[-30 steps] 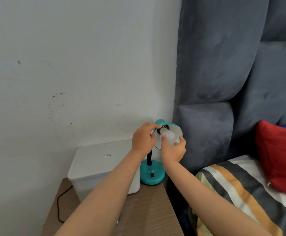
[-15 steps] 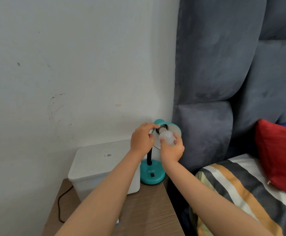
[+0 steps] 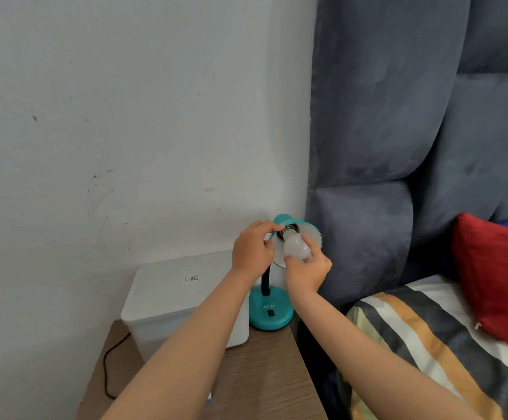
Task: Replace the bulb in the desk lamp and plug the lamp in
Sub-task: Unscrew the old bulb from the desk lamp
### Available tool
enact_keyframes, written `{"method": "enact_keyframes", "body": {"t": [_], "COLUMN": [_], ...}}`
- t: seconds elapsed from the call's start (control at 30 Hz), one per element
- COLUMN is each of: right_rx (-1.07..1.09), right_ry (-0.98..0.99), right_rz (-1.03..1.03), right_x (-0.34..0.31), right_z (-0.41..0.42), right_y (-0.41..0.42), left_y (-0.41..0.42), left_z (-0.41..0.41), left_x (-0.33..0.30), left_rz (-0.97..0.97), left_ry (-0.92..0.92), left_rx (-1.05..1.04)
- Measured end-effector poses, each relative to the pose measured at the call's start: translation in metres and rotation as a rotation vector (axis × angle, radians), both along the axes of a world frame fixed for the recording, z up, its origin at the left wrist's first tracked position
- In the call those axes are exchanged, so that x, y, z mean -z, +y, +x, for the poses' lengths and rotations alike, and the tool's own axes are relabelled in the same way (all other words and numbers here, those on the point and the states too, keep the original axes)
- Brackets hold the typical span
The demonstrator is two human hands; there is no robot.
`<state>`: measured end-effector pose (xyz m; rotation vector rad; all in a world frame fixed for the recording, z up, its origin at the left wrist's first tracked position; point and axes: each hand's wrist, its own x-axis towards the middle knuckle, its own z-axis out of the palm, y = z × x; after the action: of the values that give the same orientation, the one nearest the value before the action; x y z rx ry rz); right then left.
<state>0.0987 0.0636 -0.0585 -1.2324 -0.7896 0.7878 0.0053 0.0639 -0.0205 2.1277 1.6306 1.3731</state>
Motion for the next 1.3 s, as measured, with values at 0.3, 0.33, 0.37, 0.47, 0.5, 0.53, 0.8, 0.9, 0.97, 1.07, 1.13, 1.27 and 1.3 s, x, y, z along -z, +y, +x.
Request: {"method": "enact_keyframes", "body": {"t": [0.3, 0.33, 0.37, 0.47, 0.5, 0.53, 0.8, 0.9, 0.97, 1.07, 1.13, 1.27, 1.3], "right_rx": [0.026, 0.012, 0.001, -0.019, -0.021, -0.029, -0.027, -0.003, 0.017, 0.021, 0.005, -0.039, -0.045], "right_ry": [0.060, 0.056, 0.047, 0.018, 0.005, -0.010, 0.122, 0.212, 0.200, 0.170, 0.146, 0.089, 0.083], "right_rz": [-0.114, -0.098, -0.082, -0.044, -0.034, -0.024, 0.023, 0.022, -0.007, -0.073, -0.075, -0.040, -0.034], "right_x": [-0.010, -0.009, -0.010, -0.012, -0.011, -0.011, -0.015, -0.016, -0.016, -0.016, -0.016, -0.015, -0.015], "right_z": [-0.002, -0.001, 0.000, 0.006, 0.007, 0.009, 0.006, 0.006, 0.005, 0.004, 0.005, 0.008, 0.008], "right_y": [-0.004, -0.005, -0.006, -0.009, -0.010, -0.010, -0.009, -0.009, -0.008, -0.006, -0.005, -0.006, -0.005], "left_y": [0.000, 0.000, 0.000, 0.000, 0.000, 0.000, -0.001, -0.002, -0.003, -0.002, -0.002, -0.002, -0.002], "left_z": [0.001, 0.001, 0.001, 0.001, 0.002, 0.002, 0.003, 0.003, 0.003, 0.003, 0.003, 0.003, 0.003], "left_x": [0.001, 0.001, 0.001, 0.002, 0.001, 0.001, -0.001, -0.002, -0.002, -0.001, -0.001, -0.002, -0.002], "left_rz": [-0.003, -0.005, -0.005, -0.005, -0.006, -0.006, -0.017, -0.020, -0.021, -0.018, -0.017, -0.020, -0.021], "left_ry": [-0.018, -0.015, -0.015, -0.015, -0.017, -0.019, -0.014, -0.010, -0.007, -0.008, -0.005, -0.005, -0.008], "left_rx": [-0.004, -0.005, -0.007, -0.012, -0.014, -0.014, -0.022, -0.023, -0.022, -0.023, -0.023, -0.024, -0.025]}}
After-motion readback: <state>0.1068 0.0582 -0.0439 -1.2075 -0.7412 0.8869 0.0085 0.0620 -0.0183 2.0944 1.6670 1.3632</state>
